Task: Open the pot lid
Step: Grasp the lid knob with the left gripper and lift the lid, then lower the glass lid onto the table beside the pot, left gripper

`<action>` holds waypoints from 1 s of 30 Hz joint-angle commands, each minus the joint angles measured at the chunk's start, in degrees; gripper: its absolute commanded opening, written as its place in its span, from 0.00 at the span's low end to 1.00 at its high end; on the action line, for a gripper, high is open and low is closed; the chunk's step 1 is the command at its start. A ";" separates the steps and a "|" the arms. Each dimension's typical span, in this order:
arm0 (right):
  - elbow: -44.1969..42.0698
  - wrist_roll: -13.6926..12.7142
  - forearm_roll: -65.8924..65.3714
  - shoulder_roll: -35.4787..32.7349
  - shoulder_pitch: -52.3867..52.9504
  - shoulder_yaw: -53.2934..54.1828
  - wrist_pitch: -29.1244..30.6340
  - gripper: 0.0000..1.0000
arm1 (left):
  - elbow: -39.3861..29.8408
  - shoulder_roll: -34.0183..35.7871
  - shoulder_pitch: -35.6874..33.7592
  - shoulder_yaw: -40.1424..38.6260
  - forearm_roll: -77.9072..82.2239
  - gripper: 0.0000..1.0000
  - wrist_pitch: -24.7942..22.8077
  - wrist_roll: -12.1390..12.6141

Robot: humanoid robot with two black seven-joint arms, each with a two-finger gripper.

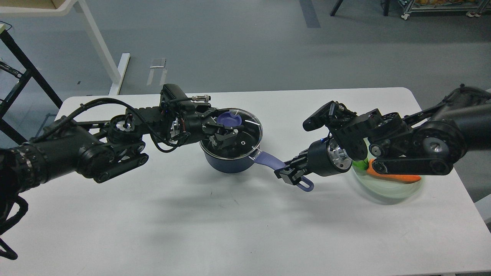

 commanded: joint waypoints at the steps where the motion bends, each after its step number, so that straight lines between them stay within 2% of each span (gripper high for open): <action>1: -0.02 -0.01 0.00 -0.07 0.00 0.05 -0.03 0.19 | -0.21 0.86 -0.23 -0.42 -0.13 0.44 0.15 -0.42; 9: -0.11 -0.01 0.00 -0.07 0.09 0.13 -0.03 0.19 | -1.70 11.30 -2.33 -0.77 -9.61 0.44 0.33 -0.68; 14: -0.02 -0.01 0.00 -0.16 0.09 0.13 -0.03 0.19 | -1.00 21.15 -1.11 0.28 -9.62 0.44 0.41 -4.28; 17: -0.02 -0.01 0.00 -0.07 0.09 0.22 -0.03 0.19 | 1.28 24.49 3.27 2.47 -9.53 0.44 0.76 -6.01; 21: -0.02 -0.01 0.00 -0.07 0.00 0.22 0.05 0.19 | 4.53 25.56 10.22 3.18 -9.27 0.45 5.50 -6.01; 24: -0.02 -0.01 0.09 -0.07 0.00 0.22 -0.03 0.19 | 9.62 25.38 13.56 3.80 -9.27 0.45 8.05 -6.01; 30: 0.07 -0.01 0.00 -0.24 0.00 0.22 0.05 0.19 | 19.29 19.77 14.54 5.38 -9.97 0.45 8.59 -6.01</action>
